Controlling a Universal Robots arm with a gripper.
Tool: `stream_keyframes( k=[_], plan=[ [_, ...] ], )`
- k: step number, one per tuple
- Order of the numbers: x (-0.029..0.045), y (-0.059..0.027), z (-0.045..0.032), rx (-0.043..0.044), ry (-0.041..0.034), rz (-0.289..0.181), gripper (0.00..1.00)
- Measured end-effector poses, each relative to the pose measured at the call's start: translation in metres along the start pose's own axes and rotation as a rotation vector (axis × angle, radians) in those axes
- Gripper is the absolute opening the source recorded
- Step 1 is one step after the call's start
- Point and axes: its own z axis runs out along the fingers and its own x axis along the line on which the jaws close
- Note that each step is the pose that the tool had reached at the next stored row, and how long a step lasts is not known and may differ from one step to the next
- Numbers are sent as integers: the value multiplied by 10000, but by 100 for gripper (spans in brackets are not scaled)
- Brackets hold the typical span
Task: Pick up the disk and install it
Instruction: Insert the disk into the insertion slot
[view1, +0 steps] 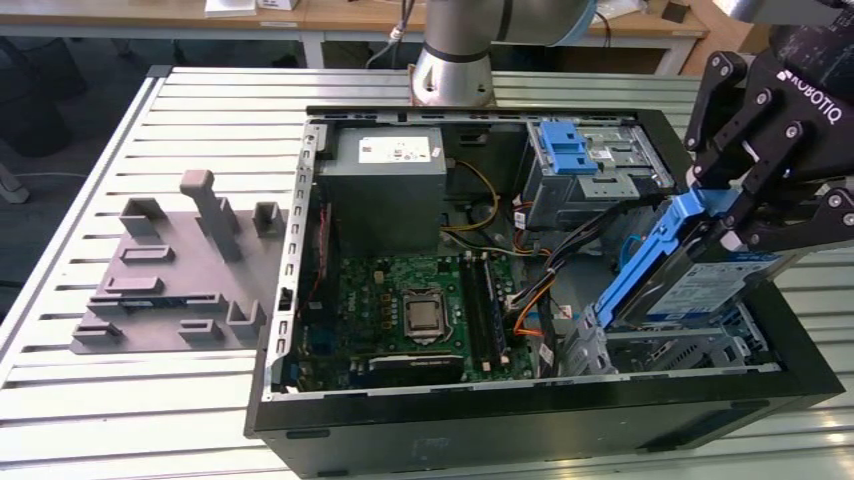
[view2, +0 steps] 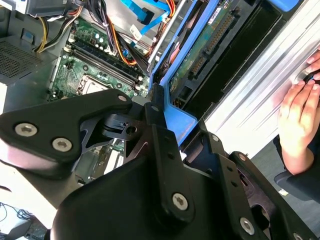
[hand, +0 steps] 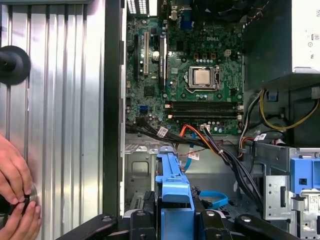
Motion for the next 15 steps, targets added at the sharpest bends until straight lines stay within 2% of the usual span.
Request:
stream_keyframes(
  k=[15],
  plan=[
    [3, -4, 109, 0, -1, 0, 36]
  ],
)
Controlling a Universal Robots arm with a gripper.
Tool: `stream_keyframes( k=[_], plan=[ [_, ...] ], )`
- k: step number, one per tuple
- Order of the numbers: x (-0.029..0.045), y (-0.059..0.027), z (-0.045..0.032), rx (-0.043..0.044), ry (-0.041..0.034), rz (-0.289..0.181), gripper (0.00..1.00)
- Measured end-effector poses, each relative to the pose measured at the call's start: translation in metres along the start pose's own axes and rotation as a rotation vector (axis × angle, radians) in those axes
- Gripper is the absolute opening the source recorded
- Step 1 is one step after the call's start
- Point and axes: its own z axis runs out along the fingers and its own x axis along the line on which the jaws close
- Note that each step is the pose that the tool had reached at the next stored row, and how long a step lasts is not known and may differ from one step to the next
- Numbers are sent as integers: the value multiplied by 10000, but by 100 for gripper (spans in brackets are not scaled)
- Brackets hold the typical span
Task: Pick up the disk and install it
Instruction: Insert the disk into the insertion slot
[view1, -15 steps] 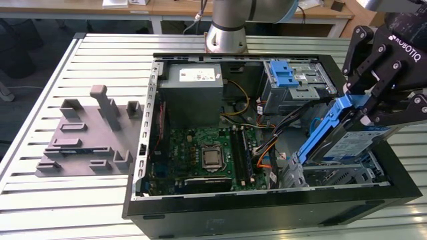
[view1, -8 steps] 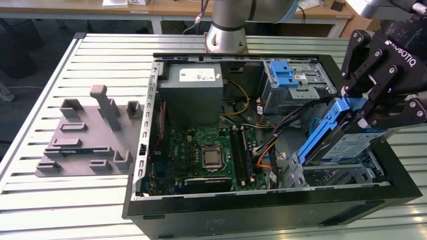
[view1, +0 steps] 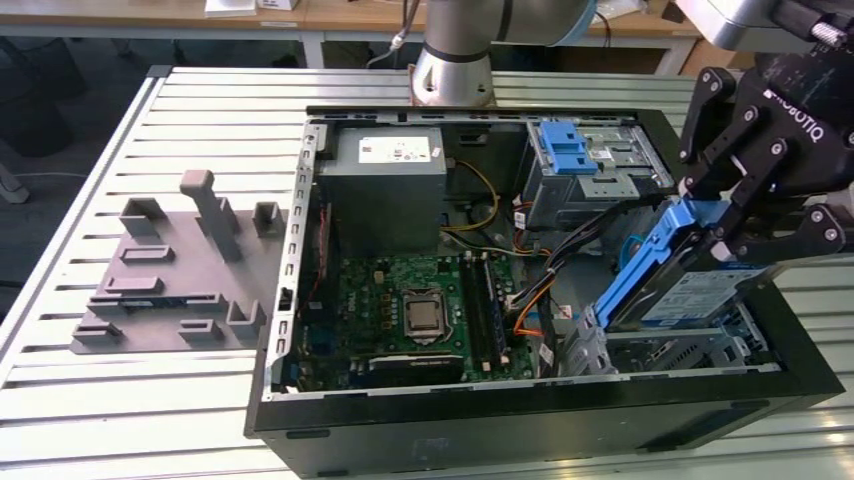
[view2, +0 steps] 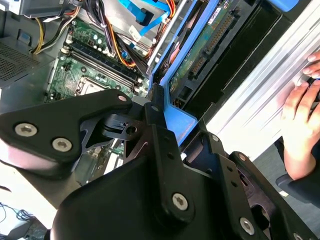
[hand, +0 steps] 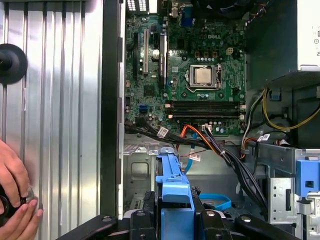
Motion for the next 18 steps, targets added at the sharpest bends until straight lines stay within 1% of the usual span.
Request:
stream_keyframes(
  k=[13, 18],
  plan=[
    [3, -3, 100, 0, 0, 0, 36],
    [4, -5, 155, 0, 1, 0, 36]
  ],
)
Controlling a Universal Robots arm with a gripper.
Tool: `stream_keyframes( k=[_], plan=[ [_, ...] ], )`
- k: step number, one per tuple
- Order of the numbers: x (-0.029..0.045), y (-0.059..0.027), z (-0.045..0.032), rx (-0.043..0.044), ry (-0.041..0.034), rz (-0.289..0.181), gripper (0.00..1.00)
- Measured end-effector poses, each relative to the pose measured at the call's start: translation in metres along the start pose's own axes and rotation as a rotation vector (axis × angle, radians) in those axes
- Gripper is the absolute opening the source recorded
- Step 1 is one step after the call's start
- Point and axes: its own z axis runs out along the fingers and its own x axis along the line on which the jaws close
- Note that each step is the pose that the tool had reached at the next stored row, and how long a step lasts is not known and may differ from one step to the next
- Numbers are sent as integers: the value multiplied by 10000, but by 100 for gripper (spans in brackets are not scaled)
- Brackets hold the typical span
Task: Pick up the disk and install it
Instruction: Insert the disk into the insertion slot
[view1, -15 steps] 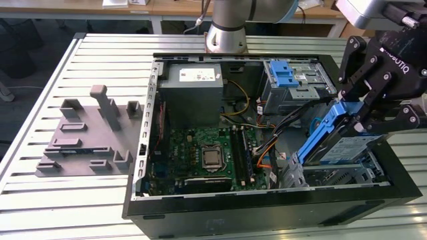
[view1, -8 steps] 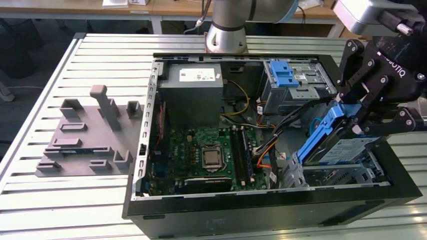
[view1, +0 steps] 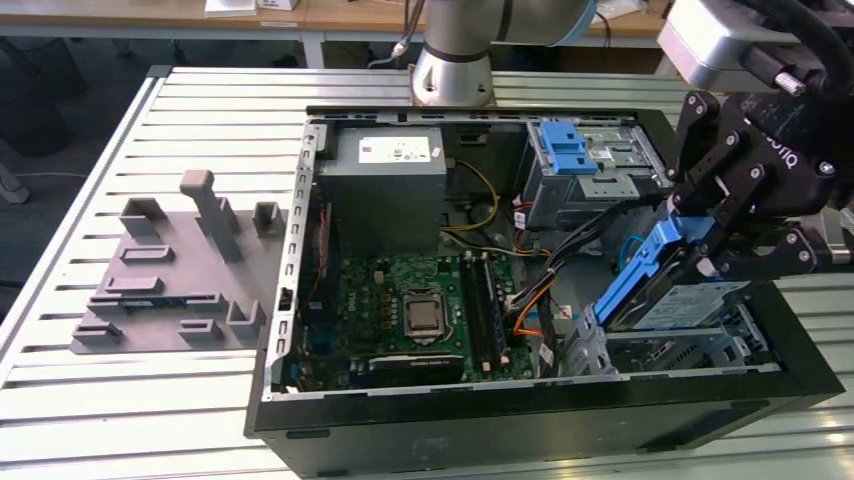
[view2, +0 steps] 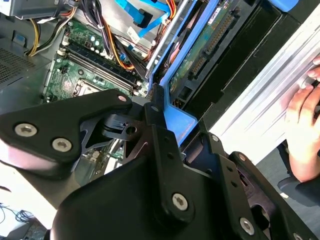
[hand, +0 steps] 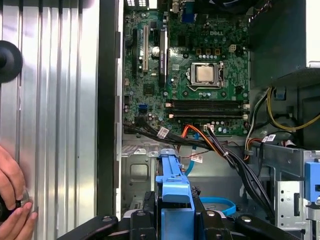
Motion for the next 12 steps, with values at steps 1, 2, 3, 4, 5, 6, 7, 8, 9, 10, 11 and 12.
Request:
stream_keyframes(
  k=[1, 2, 3, 4, 5, 6, 7, 8, 9, 10, 11, 12],
  plan=[
    [0, 0, 15, 0, 1, 0, 36],
    [1, -1, 29, 0, 0, 0, 36],
    [1, -1, 46, 0, -1, 0, 36],
    [1, -2, 60, 0, -1, 0, 36],
    [2, -2, 75, 0, 0, 0, 36],
    [2, -3, 90, 0, 0, 0, 36],
    [2, -3, 105, 0, 1, 0, 36],
    [3, -4, 121, 0, 3, 0, 37],
    [3, -4, 136, 0, 3, 0, 37],
    [4, -5, 153, 0, 2, 0, 37],
    [4, -5, 170, 0, 1, 0, 44],
    [5, -6, 186, 0, 2, 0, 44]
  ],
)
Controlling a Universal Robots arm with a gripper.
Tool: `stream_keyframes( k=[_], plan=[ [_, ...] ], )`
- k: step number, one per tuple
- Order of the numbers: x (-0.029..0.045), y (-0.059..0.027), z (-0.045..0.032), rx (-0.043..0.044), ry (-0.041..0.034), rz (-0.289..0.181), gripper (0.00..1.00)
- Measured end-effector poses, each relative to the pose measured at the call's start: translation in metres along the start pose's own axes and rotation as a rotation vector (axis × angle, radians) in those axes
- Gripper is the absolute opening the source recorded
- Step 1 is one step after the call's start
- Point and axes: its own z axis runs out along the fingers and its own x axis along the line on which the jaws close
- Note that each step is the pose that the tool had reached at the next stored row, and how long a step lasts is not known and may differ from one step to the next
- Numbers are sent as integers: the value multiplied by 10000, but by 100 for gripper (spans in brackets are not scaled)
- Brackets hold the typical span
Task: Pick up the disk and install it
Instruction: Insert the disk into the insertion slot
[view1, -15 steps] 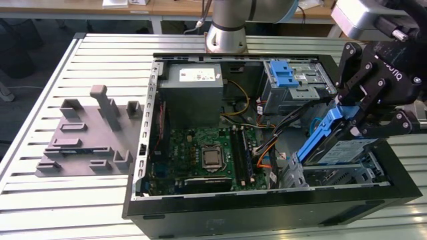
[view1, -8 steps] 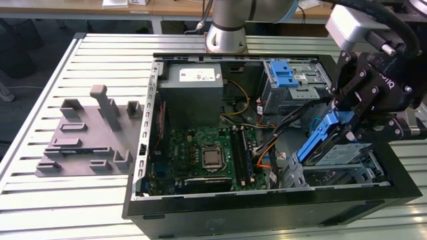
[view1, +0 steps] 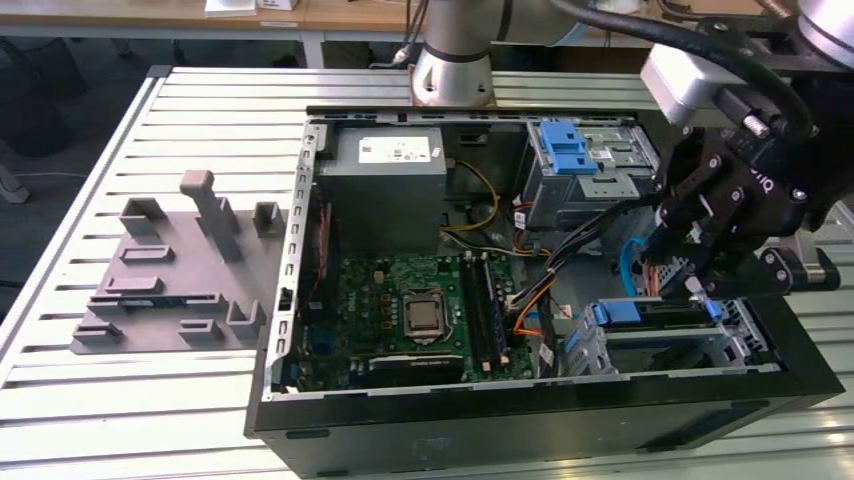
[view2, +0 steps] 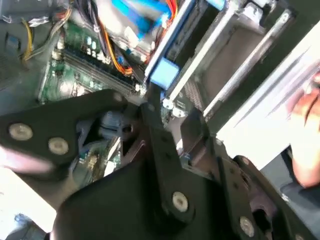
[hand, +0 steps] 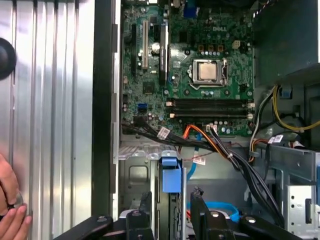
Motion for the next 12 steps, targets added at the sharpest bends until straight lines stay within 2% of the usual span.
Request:
stream_keyframes(
  k=[3, 4, 7, 10, 12],
  plan=[
    [1, -1, 46, 1, -1, 0, 44],
    [2, -2, 59, 1, -2, 0, 36],
    [2, -3, 94, 0, -2, 0, 30],
    [3, -4, 131, 0, -1, 1, 12],
    [4, -5, 161, 1, -1, 0, 11]
  ],
)
